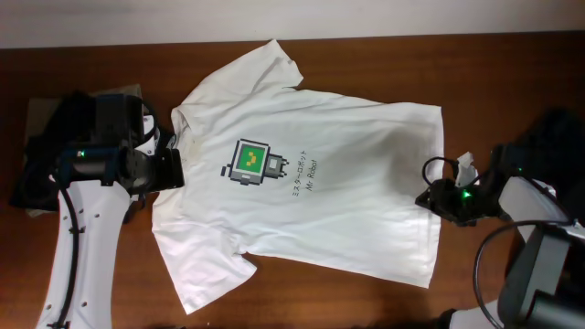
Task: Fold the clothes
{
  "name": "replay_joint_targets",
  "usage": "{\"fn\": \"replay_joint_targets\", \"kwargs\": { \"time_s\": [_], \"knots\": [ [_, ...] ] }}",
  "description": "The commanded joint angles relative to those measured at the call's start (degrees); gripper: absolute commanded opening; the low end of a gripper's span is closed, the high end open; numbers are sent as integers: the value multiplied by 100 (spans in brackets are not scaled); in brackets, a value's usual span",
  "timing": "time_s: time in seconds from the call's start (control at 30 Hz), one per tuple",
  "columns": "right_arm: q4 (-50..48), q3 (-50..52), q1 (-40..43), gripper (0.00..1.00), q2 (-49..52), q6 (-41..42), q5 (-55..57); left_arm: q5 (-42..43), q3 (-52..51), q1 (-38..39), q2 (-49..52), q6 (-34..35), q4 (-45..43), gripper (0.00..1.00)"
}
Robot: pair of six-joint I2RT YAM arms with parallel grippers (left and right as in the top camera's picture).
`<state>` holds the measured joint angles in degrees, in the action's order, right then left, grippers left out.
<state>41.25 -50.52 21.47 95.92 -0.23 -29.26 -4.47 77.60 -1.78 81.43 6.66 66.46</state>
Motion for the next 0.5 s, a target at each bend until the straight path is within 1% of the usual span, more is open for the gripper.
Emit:
{"fn": "replay_joint_targets", "kwargs": {
  "time_s": [0.0,0.03,0.1,0.13,0.17,0.27,0.3,0.33,0.4,0.43,0.47],
  "knots": [
    [-46,7,-52,50,282,-17,-4,22,20,-24,-90,-74,2,77],
    [-55,7,-52,49,326,-17,-2,20,20,-24,-90,-74,2,77],
    [2,7,-52,32,389,52,-17,22,20,-24,-90,-74,2,77],
    [48,7,-52,17,389,90,-37,22,20,-24,-90,-74,2,77],
    [138,-13,-44,4,354,94,-39,20,20,-24,-90,-74,2,77],
    [476,-321,-42,4,83,122,-13,20,20,-24,-90,-74,-11,77],
    [634,-450,-42,4,7,313,188,20,20,-24,-90,-76,-22,77],
    [1008,-678,-42,4,-149,765,822,20,20,-24,-90,-76,-26,77],
    [1462,-800,-42,4,-275,942,944,17,20,-24,-90,-76,-26,78],
    [1864,-800,-42,4,-289,1399,1513,20,20,-24,-90,-76,-44,79],
    [2028,-800,-42,4,-289,1558,1871,17,20,-24,-90,-76,-46,81]
  ]
}}
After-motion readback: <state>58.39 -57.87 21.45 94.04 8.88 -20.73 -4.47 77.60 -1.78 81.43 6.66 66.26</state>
